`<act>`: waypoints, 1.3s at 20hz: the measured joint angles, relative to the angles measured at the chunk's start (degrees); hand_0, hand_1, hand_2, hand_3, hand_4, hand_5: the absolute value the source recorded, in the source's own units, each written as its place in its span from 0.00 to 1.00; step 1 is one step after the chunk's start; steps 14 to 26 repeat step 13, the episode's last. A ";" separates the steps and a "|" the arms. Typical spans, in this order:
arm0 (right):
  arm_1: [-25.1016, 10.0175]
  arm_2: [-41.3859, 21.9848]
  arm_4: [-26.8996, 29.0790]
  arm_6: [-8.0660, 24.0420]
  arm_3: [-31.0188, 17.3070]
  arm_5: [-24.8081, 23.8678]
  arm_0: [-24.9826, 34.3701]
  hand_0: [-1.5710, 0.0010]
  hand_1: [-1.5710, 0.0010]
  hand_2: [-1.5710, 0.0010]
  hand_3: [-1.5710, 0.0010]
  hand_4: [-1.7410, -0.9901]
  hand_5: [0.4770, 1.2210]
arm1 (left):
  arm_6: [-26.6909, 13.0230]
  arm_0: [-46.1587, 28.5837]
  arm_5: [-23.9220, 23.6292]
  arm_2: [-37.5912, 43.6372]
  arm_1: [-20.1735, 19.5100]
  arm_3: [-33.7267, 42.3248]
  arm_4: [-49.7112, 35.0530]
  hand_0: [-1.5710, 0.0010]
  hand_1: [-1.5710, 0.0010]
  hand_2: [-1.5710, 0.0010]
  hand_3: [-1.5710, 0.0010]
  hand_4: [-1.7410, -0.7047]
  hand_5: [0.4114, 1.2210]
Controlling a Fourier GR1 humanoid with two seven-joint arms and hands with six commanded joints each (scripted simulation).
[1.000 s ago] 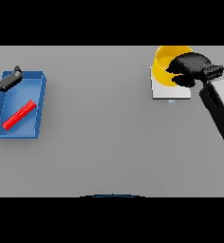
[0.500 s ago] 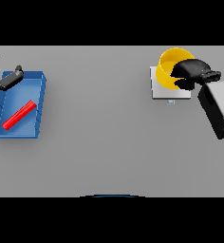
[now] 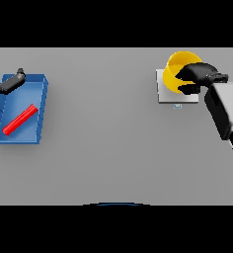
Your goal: Pick up the red beaker and tilt it to pour out 1 green nut into yellow bowl. Pick up the yellow bowl and place it on the metallic measuring scale.
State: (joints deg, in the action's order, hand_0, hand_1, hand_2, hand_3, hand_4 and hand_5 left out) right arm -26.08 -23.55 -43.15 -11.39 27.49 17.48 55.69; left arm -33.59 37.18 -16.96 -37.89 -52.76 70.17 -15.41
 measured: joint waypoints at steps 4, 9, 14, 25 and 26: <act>-0.31 -0.17 0.00 -0.92 -0.81 1.21 -0.03 0.75 0.77 0.67 0.62 0.44 0.46 | 0.00 0.32 0.49 -0.10 0.16 -0.63 0.12 1.00 1.00 1.00 1.00 0.90 0.40; 0.90 -1.01 -1.24 -3.04 -3.90 1.14 2.03 0.92 0.93 0.84 0.72 0.53 0.36 | 0.33 0.50 0.14 -0.08 0.84 -1.50 0.22 1.00 1.00 1.00 1.00 0.90 0.40; 1.19 -1.64 -2.28 -3.61 -6.02 0.79 2.81 0.97 0.97 0.93 0.78 0.58 0.34 | -0.43 0.73 0.07 -0.01 1.05 -1.66 0.04 1.00 1.00 1.00 1.00 0.89 0.40; 1.19 -1.64 -2.28 -3.61 -6.02 0.79 2.81 0.97 0.97 0.93 0.78 0.58 0.34 | -0.43 0.73 0.07 -0.01 1.05 -1.66 0.04 1.00 1.00 1.00 1.00 0.89 0.40; 1.19 -1.64 -2.28 -3.61 -6.02 0.79 2.81 0.97 0.97 0.93 0.78 0.58 0.34 | -0.43 0.73 0.07 -0.01 1.05 -1.66 0.04 1.00 1.00 1.00 1.00 0.89 0.40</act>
